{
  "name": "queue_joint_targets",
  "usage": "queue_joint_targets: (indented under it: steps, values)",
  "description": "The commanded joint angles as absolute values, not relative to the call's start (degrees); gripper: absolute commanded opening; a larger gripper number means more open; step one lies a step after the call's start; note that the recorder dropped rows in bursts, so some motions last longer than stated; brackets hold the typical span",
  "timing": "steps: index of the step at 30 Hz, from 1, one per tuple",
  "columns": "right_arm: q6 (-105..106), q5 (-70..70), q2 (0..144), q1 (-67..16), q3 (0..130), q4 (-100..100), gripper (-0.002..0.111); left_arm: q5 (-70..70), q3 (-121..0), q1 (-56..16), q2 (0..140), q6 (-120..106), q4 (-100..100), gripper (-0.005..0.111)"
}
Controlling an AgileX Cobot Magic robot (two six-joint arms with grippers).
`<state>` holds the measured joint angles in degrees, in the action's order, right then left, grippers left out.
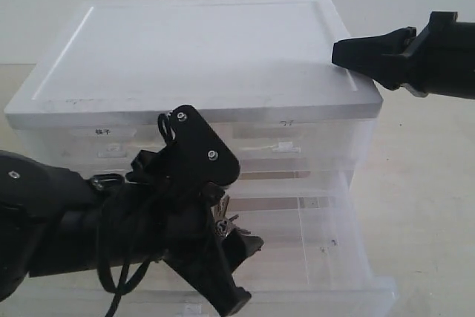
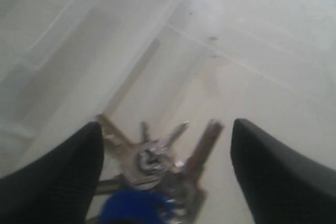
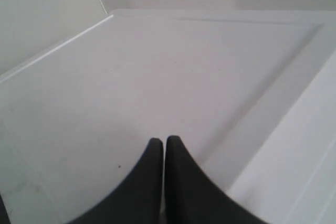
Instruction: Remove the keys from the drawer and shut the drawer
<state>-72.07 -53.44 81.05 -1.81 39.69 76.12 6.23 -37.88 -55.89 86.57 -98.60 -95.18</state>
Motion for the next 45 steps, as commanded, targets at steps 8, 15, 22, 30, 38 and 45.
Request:
queue_joint_targets:
  steps: [8, 15, 22, 30, 38, 45]
  values:
    - [-72.0, -51.6, 81.5, -1.8, 39.4, 78.8, 0.0, 13.8, -37.3, -55.8, 88.7, -109.8, -99.9, 0.064]
    - [-72.0, -51.6, 81.5, -1.8, 39.4, 78.8, 0.0, 17.1, -36.7, -55.8, 88.7, -115.4, -99.9, 0.005]
    - [-72.0, -51.6, 81.5, -1.8, 39.4, 78.8, 0.0, 20.3, -38.0, -55.8, 83.4, -117.0, -99.9, 0.005]
    - [-72.0, -51.6, 81.5, -1.8, 39.4, 78.8, 0.0, 17.0, -38.5, -55.8, 73.6, -115.9, -99.9, 0.005]
    - [-72.8, -51.6, 81.5, -1.8, 39.4, 79.6, 0.0, 13.5, -37.7, -55.8, 77.5, -110.2, -99.9, 0.055]
    - [-73.0, -51.6, 81.5, -1.8, 39.4, 79.6, 0.0, 32.2, -45.0, -60.0, 76.4, -114.9, -99.9, 0.054]
